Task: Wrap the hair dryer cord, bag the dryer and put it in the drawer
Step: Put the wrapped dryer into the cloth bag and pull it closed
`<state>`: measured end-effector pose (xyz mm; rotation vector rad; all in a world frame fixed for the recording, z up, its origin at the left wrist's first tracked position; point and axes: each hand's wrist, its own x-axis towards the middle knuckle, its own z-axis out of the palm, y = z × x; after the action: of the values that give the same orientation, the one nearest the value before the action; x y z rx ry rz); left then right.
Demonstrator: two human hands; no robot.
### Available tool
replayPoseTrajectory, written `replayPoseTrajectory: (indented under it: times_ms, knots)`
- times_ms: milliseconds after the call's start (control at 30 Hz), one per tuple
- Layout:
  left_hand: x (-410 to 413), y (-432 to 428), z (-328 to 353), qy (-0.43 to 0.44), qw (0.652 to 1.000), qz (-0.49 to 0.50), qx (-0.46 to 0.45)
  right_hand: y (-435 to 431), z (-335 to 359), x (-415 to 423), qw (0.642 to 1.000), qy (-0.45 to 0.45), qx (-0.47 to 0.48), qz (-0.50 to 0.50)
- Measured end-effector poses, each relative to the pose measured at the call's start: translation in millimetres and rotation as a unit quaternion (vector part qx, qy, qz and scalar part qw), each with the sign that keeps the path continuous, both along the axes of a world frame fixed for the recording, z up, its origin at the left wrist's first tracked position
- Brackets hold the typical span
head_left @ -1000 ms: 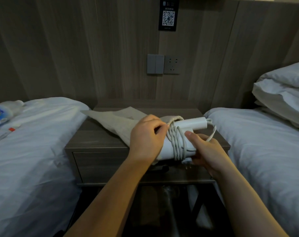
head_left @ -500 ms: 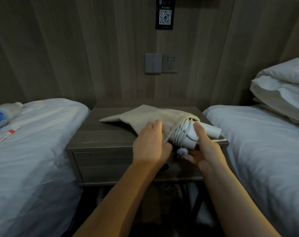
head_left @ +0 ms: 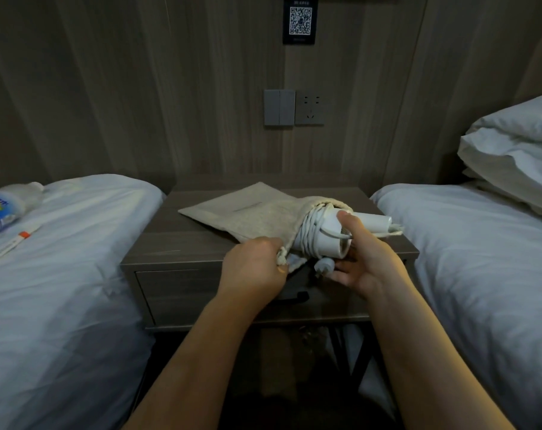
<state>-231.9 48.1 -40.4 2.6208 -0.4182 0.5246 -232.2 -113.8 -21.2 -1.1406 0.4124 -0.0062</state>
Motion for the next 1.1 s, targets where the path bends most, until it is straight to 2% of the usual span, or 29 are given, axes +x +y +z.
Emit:
replayPoseTrajectory:
  times_ms: [333, 567, 733, 900, 1100]
  knots:
    - [3, 10, 5, 0.058, 0.991, -0.081, -0.089, 38, 8, 9, 0.996, 0.033, 0.059, -0.066]
    - [7, 27, 2, 0.082, 0.988, -0.006, -0.134, 45, 27, 11, 0.995, 0.073, 0.058, -0.022]
    - [10, 40, -1, 0.169, 0.941, -0.04, -0.289, 37, 33, 0, 0.995, 0.047, 0.057, 0.06]
    - [11, 42, -3, 0.218, 0.901, -0.046, -0.372, 40, -2, -3, 0.993, 0.004, 0.103, 0.065]
    - [11, 47, -8, 0.191, 0.916, -0.056, -0.349, 53, -14, 6, 0.995, -0.002, 0.101, -0.001]
